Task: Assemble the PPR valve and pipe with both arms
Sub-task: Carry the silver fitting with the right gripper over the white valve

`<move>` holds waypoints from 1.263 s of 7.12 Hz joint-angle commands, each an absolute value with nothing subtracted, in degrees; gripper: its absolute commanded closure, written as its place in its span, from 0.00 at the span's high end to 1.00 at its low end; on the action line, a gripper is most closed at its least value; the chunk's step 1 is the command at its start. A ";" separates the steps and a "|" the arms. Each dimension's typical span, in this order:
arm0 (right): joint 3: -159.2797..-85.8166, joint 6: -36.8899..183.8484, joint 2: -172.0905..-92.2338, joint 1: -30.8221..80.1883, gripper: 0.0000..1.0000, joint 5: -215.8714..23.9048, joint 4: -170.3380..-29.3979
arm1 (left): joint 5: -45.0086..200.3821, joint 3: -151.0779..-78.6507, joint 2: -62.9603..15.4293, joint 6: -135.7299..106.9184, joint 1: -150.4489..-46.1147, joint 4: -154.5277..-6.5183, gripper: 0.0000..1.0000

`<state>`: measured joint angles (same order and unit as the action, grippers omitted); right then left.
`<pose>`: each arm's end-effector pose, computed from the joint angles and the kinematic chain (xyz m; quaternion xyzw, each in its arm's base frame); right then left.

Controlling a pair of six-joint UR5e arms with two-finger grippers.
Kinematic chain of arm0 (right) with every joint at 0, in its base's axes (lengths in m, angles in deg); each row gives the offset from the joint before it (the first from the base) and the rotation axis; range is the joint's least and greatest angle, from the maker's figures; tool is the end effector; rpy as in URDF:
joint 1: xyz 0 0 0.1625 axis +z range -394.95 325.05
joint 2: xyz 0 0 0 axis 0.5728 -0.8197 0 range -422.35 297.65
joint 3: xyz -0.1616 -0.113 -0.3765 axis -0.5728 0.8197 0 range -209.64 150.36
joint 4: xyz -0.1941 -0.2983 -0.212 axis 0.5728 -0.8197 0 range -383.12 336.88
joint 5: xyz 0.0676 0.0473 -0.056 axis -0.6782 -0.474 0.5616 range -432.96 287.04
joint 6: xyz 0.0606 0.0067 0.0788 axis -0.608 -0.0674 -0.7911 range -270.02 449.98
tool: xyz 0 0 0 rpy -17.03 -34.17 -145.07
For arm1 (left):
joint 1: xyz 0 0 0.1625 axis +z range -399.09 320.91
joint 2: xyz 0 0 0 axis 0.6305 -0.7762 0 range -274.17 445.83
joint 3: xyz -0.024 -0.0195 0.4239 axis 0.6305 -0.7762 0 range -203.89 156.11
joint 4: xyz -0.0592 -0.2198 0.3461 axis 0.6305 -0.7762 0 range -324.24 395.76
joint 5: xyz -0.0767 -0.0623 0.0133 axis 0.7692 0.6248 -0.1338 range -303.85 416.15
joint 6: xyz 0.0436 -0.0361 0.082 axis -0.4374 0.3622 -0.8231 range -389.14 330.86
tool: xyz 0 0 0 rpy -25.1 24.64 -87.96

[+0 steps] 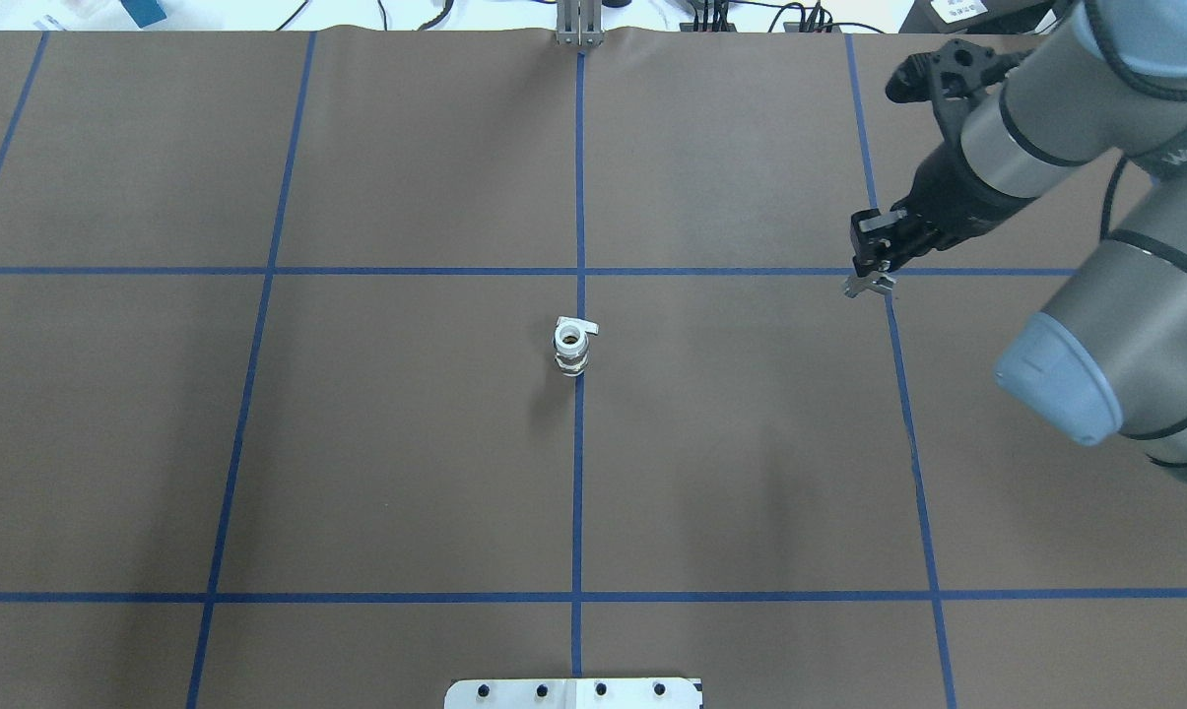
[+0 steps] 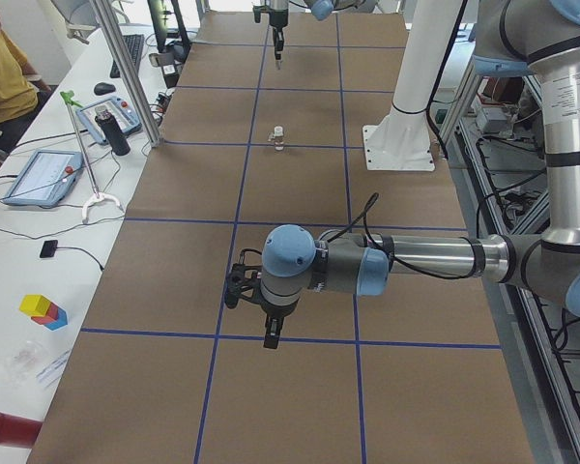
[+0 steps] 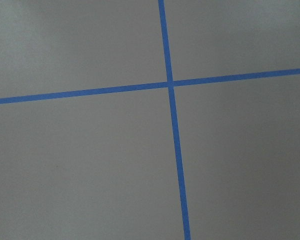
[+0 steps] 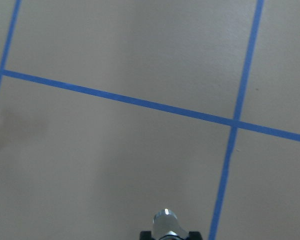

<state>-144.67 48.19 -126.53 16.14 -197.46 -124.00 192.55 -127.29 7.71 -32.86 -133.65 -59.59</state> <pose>-0.2931 -0.4855 0.2397 0.0683 -0.4237 -0.0788 0.8998 -0.0937 -0.4056 0.6244 0.0833 0.3882 0.0168 0.9177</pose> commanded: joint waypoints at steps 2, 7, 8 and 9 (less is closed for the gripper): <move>-138.75 33.17 -112.32 10.08 0.00 -193.49 -128.94 | 192.47 -127.43 7.78 -32.74 -133.66 -59.78 1.00; -121.26 21.71 -96.65 -0.74 0.00 -182.05 -131.49 | 192.47 -127.43 7.78 -32.74 -133.66 -59.78 1.00; -120.79 21.43 -96.46 -2.06 0.00 -180.82 -131.40 | 192.47 -127.43 7.78 -32.74 -133.66 -59.78 1.00; -120.35 20.38 -96.37 -2.77 0.00 -180.11 -131.32 | 192.47 -127.43 7.78 -32.74 -133.66 -59.78 1.00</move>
